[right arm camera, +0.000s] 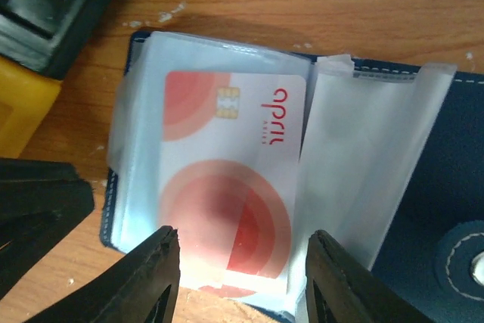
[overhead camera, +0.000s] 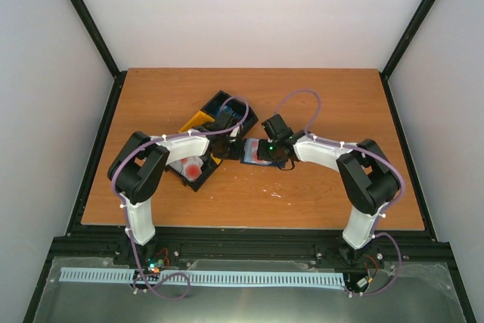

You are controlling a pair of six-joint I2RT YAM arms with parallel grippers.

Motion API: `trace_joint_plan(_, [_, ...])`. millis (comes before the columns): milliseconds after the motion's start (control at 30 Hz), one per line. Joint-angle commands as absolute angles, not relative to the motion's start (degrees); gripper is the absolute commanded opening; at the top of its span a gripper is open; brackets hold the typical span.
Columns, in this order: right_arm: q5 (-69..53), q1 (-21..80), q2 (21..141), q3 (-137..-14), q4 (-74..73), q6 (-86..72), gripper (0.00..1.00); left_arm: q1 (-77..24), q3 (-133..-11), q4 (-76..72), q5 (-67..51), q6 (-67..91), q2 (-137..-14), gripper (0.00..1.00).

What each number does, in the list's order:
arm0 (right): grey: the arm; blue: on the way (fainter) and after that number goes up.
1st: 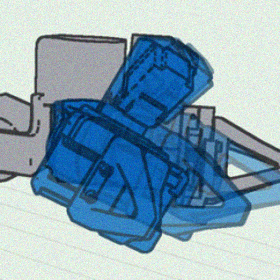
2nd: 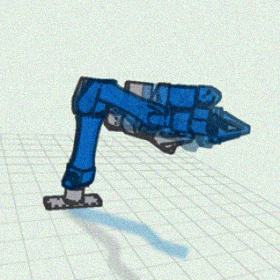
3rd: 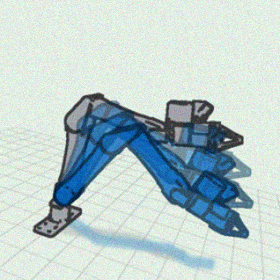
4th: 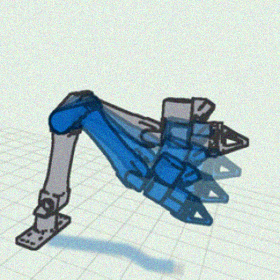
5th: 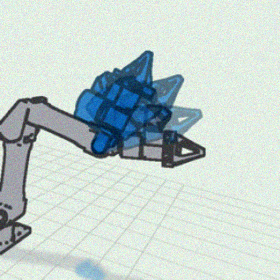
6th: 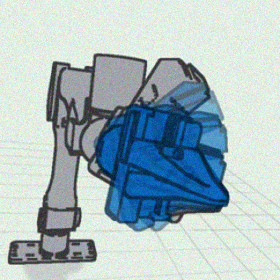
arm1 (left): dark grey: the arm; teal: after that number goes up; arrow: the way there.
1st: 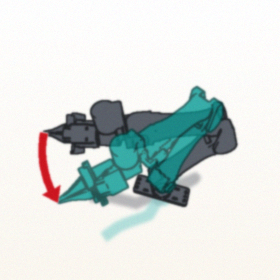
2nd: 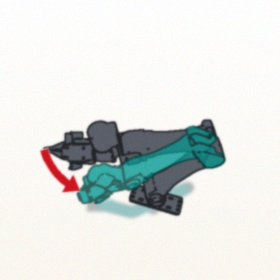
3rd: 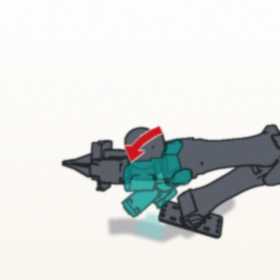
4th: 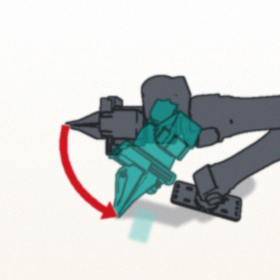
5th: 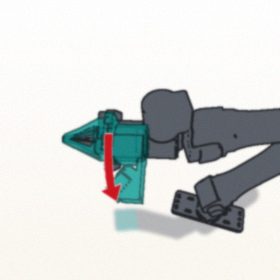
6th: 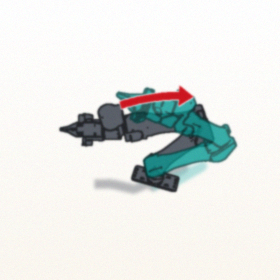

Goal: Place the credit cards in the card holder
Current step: Insert the credit card into the card holder.

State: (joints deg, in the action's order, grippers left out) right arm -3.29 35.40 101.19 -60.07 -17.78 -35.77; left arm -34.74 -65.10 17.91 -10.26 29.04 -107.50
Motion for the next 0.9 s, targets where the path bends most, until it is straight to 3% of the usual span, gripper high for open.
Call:
trace_joint_plan(0, [-2.97,34.98,103.45,-61.52,-17.62,-37.72,0.47,-34.60,-67.38,19.02,-8.91,28.66,-108.76,0.14])
trace_joint_plan(867, [-12.80,33.79,105.33,-60.00,-9.68,-43.89,0.48,-34.63,-67.21,18.24,-13.41,27.25,-111.33,0.12])
